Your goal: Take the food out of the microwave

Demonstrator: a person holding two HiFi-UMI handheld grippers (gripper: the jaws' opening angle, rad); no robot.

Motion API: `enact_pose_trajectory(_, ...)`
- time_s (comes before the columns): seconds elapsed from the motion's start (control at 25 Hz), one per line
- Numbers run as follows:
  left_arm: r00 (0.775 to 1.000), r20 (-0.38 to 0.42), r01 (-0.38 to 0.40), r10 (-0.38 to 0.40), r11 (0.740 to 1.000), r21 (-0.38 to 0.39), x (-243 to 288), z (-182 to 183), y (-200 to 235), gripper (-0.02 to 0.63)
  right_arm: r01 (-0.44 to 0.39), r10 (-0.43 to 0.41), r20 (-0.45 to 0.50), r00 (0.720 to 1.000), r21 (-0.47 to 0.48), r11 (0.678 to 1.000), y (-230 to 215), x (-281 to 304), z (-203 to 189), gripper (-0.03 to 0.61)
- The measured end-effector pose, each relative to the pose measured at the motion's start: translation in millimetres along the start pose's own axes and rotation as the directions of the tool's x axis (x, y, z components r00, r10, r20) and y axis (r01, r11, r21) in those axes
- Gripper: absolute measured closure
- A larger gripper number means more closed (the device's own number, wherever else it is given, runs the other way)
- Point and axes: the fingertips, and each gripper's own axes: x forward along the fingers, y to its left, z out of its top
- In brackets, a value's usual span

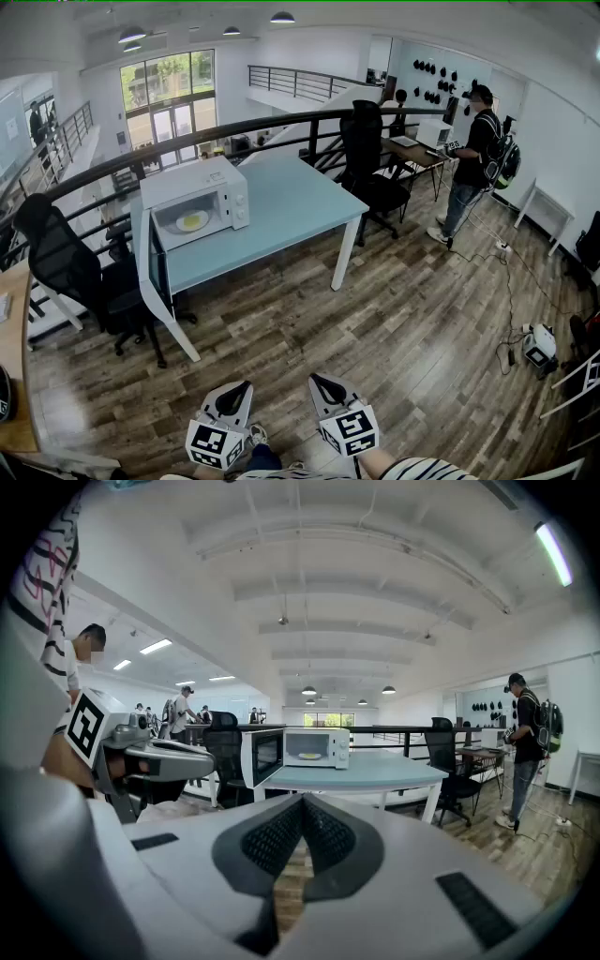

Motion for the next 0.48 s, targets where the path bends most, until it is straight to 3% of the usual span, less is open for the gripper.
enact_pose_trajectory(0.48, 0.999, 0.013, -0.041, 0.041, 0.998, -0.040, 9, -7, 12, 0.586, -0.055, 0.053, 0.089, 0.995, 0.017, 0.998, -3, 25, 17, 0.548)
